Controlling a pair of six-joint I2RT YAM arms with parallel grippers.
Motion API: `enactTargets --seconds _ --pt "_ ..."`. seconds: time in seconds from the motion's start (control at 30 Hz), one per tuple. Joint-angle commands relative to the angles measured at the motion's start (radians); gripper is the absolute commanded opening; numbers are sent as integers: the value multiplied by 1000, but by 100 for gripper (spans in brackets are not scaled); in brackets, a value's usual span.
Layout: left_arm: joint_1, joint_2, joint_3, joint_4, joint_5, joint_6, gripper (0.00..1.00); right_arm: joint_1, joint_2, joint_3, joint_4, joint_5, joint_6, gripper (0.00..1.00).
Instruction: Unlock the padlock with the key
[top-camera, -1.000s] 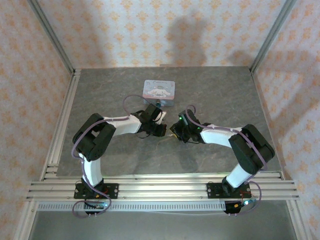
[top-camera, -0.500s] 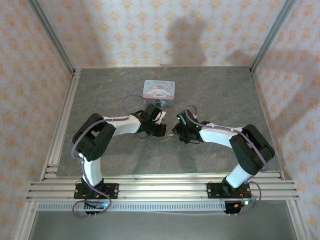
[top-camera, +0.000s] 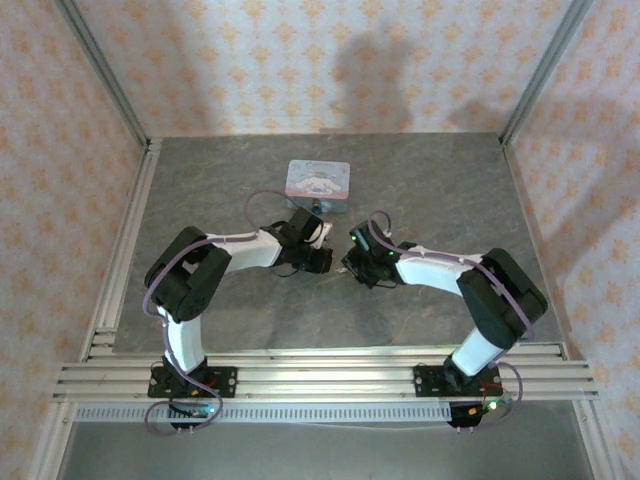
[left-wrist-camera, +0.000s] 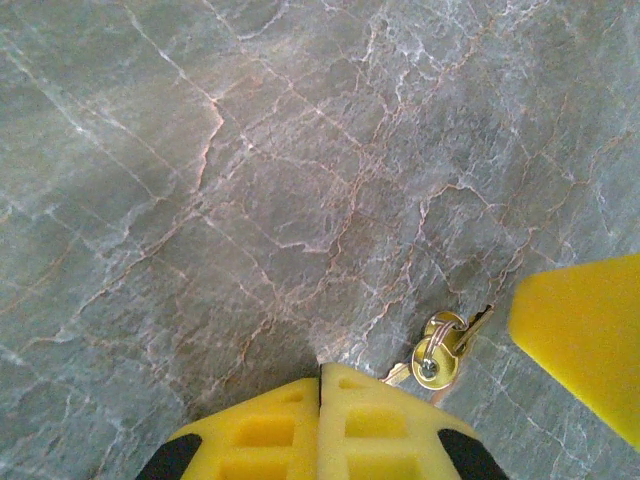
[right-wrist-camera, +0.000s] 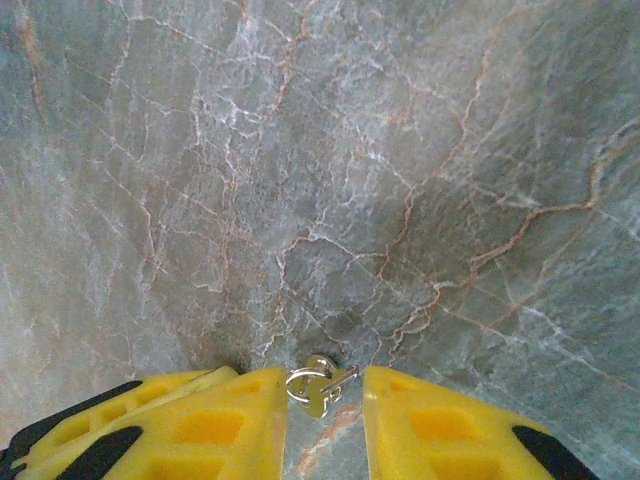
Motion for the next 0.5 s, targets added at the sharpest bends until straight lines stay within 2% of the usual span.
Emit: enactTargets --seconds 0.0,0.47 --pt "-7 12 -28 23 16 -1 1 10 22 32 -14 22 21 28" --pt "-7 10 -40 35 23 0 1 11 65 42 1 30 36 28"
